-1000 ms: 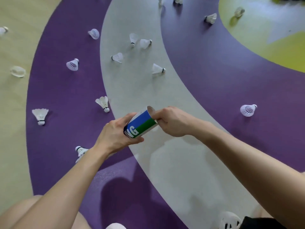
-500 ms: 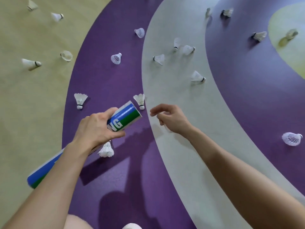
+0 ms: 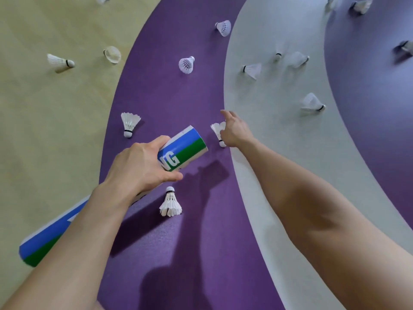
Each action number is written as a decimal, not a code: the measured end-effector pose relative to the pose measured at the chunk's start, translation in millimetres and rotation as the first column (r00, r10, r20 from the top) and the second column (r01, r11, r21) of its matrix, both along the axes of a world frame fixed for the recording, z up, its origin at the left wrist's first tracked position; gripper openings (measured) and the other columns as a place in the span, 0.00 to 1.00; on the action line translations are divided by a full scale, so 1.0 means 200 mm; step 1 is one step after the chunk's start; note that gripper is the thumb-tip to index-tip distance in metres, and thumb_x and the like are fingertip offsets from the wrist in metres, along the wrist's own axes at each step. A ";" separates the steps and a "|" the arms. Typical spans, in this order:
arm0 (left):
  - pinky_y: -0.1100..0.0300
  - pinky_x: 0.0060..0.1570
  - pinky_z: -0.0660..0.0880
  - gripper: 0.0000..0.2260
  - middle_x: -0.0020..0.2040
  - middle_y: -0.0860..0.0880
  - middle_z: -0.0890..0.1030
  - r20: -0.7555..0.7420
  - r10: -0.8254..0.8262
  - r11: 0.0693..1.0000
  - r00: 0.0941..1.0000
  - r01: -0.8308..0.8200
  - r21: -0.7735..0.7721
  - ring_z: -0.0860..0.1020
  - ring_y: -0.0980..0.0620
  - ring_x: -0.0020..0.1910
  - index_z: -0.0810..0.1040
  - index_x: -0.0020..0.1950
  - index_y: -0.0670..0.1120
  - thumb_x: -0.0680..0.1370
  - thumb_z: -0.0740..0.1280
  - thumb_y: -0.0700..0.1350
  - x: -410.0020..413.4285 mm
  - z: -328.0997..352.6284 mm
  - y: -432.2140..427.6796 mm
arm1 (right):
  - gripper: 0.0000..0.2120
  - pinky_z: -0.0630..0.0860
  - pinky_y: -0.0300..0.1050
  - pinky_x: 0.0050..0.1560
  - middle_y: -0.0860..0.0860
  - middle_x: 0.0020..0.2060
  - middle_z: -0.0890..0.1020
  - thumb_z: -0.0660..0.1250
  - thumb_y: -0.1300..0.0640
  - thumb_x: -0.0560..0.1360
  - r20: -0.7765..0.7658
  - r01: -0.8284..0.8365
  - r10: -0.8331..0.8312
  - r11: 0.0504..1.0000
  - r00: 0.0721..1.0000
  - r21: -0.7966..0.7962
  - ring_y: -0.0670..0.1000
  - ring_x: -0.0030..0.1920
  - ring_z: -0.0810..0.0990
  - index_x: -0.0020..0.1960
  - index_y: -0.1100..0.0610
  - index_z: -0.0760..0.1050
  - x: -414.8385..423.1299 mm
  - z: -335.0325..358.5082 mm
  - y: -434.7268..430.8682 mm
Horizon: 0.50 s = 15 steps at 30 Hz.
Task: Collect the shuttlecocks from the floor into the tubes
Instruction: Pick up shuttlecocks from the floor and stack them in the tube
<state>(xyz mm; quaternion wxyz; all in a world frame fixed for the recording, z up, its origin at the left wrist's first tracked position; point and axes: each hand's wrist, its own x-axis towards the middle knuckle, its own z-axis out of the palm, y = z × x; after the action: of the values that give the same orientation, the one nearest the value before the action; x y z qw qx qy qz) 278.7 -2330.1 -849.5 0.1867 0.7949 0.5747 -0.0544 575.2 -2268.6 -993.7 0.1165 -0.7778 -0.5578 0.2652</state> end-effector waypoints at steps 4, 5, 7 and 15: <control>0.49 0.48 0.80 0.29 0.44 0.54 0.82 -0.030 -0.058 0.998 0.998 0.059 0.014 0.80 0.43 0.47 0.71 0.61 0.63 0.66 0.78 0.71 0.04 -0.03 -0.01 | 0.26 0.76 0.51 0.66 0.59 0.70 0.77 0.65 0.61 0.77 0.069 -0.024 0.036 0.985 0.997 -0.171 0.63 0.68 0.78 0.75 0.58 0.69 0.00 -0.10 0.02; 0.49 0.48 0.80 0.29 0.44 0.54 0.82 -0.032 -0.075 0.997 0.997 0.075 0.018 0.80 0.43 0.47 0.71 0.61 0.63 0.66 0.78 0.71 0.06 -0.03 -0.01 | 0.21 0.78 0.51 0.62 0.59 0.65 0.81 0.65 0.60 0.77 0.079 -0.010 0.024 0.985 0.997 -0.171 0.63 0.64 0.80 0.70 0.59 0.74 0.00 -0.12 -0.02; 0.49 0.48 0.81 0.30 0.44 0.54 0.82 -0.010 -0.099 0.995 0.995 0.100 0.018 0.81 0.43 0.46 0.71 0.61 0.63 0.66 0.77 0.72 0.11 -0.04 -0.01 | 0.10 0.79 0.49 0.51 0.59 0.55 0.84 0.65 0.59 0.78 0.062 0.056 -0.048 0.989 0.997 -0.139 0.63 0.56 0.83 0.57 0.59 0.78 -0.01 -0.18 -0.14; 0.47 0.49 0.81 0.31 0.44 0.55 0.82 0.064 -0.122 0.992 0.991 0.124 -0.035 0.81 0.43 0.47 0.69 0.60 0.61 0.65 0.80 0.67 0.14 -0.10 0.01 | 0.09 0.71 0.44 0.32 0.50 0.32 0.79 0.69 0.52 0.77 -0.461 0.556 -0.447 0.821 0.767 0.129 0.51 0.33 0.75 0.44 0.56 0.83 0.00 0.10 -0.47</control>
<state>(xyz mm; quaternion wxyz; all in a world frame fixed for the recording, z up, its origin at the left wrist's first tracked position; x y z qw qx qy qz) 307.2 -2329.0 -869.8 0.2159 0.8263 0.5175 -0.0523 574.5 -2362.2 -973.1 0.3983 -0.8034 -0.3197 0.3061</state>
